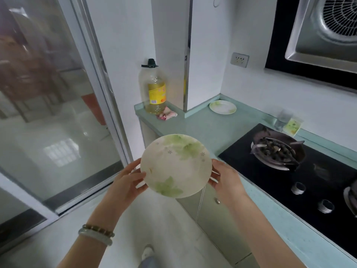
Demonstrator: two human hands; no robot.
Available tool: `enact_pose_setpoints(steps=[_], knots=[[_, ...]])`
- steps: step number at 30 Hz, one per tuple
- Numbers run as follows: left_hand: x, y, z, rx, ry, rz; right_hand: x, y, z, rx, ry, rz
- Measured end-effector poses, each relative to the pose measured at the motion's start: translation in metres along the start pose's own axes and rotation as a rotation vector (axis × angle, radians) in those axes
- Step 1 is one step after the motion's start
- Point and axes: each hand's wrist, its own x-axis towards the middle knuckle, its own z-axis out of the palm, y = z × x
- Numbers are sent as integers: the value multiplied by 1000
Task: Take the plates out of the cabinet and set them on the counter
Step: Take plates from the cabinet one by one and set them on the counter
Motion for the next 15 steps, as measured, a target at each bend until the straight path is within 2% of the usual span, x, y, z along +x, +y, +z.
enact_pose_setpoints(steps=[10,15], knots=[[215,81,8,104,-138,-90,155,-31,68,103,166,-67],[316,105,30,202,-333,-141,217,-45,83,174,315,-100]])
